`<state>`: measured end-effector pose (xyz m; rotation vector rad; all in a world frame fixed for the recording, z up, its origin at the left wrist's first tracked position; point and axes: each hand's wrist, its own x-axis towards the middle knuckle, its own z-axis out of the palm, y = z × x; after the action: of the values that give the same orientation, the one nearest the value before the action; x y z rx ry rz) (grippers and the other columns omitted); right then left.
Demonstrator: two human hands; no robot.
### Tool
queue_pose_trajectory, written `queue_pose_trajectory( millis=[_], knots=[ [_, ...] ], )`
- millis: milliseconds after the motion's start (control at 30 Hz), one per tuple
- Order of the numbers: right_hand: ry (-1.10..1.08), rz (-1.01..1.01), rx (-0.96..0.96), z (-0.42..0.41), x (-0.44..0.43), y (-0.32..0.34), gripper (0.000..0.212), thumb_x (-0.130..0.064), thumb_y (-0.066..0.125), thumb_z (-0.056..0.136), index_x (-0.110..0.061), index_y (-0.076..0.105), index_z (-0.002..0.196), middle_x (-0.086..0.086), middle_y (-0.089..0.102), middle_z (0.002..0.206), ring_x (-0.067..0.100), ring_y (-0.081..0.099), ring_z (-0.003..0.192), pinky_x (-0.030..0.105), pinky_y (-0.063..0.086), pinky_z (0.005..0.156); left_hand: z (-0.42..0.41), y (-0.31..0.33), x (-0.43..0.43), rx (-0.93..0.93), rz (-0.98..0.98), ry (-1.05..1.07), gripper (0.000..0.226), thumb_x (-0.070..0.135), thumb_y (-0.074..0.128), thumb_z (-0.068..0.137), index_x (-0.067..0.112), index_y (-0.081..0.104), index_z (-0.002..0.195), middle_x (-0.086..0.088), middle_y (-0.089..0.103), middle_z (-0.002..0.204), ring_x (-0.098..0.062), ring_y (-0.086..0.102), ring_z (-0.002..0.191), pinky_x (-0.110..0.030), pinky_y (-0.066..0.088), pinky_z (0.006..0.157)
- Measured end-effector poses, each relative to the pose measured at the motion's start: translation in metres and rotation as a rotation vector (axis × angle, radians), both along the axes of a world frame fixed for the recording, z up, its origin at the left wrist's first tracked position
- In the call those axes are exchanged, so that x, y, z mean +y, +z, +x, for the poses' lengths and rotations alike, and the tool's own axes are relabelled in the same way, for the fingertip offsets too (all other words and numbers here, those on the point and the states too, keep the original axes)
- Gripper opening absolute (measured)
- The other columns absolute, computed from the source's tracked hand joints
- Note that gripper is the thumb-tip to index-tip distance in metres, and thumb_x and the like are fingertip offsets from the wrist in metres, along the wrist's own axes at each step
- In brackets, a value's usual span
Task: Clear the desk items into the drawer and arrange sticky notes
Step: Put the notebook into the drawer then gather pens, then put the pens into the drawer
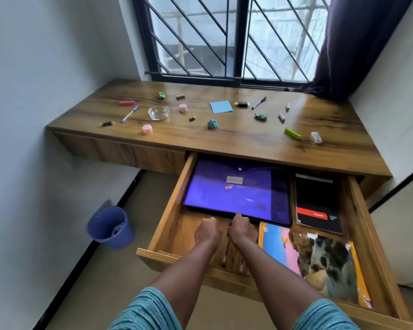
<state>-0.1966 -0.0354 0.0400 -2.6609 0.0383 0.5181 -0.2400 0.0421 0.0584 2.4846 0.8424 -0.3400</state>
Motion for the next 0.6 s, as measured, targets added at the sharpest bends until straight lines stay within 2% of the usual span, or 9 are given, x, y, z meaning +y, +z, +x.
queue_pose_trajectory(
  millis=[67,167,300,467,600],
  knots=[
    [0.07,-0.056,-0.019,0.004,0.013,0.012,0.022,-0.009,0.041,0.093,-0.01,0.059,0.106,0.011,0.063,0.116,0.031,0.061,0.105,0.033,0.046,0.079,0.006,0.011,0.013,-0.023,0.018,-0.002,0.03,0.028,0.053,0.093,0.009,0.063,0.113,-0.013,0.062,0.122,-0.031,0.059,0.115,-0.034,0.049,0.089],
    [0.109,-0.055,-0.046,0.011,0.041,0.027,0.024,-0.013,0.043,0.095,-0.009,0.058,0.113,0.011,0.061,0.121,0.031,0.058,0.113,0.032,0.047,0.083,0.012,0.025,0.04,-0.092,0.067,0.021,0.029,0.022,0.048,0.093,0.008,0.062,0.114,-0.014,0.062,0.121,-0.032,0.059,0.115,-0.035,0.049,0.09],
    [0.131,-0.035,-0.101,0.019,0.086,0.047,0.026,-0.013,0.041,0.095,-0.009,0.057,0.115,0.012,0.059,0.122,0.031,0.057,0.113,0.033,0.047,0.085,0.022,0.038,0.084,-0.178,0.094,0.044,0.031,0.018,0.043,0.093,0.007,0.063,0.114,-0.014,0.063,0.119,-0.03,0.06,0.112,-0.034,0.049,0.088],
    [0.155,0.015,-0.14,0.028,0.146,0.063,0.027,-0.014,0.04,0.095,-0.009,0.057,0.115,0.013,0.058,0.123,0.032,0.055,0.115,0.034,0.045,0.087,0.029,0.044,0.141,-0.216,0.152,0.042,0.031,0.025,0.043,0.095,0.011,0.065,0.113,-0.009,0.062,0.118,-0.025,0.06,0.112,-0.032,0.05,0.088],
    [0.132,0.067,-0.18,0.04,0.226,0.069,0.026,-0.016,0.043,0.094,-0.009,0.059,0.113,0.012,0.061,0.12,0.032,0.056,0.115,0.034,0.047,0.086,0.04,0.044,0.224,-0.261,0.203,0.041,0.03,0.022,0.043,0.095,0.011,0.065,0.112,-0.009,0.063,0.116,-0.024,0.061,0.109,-0.031,0.051,0.086]
  ],
)
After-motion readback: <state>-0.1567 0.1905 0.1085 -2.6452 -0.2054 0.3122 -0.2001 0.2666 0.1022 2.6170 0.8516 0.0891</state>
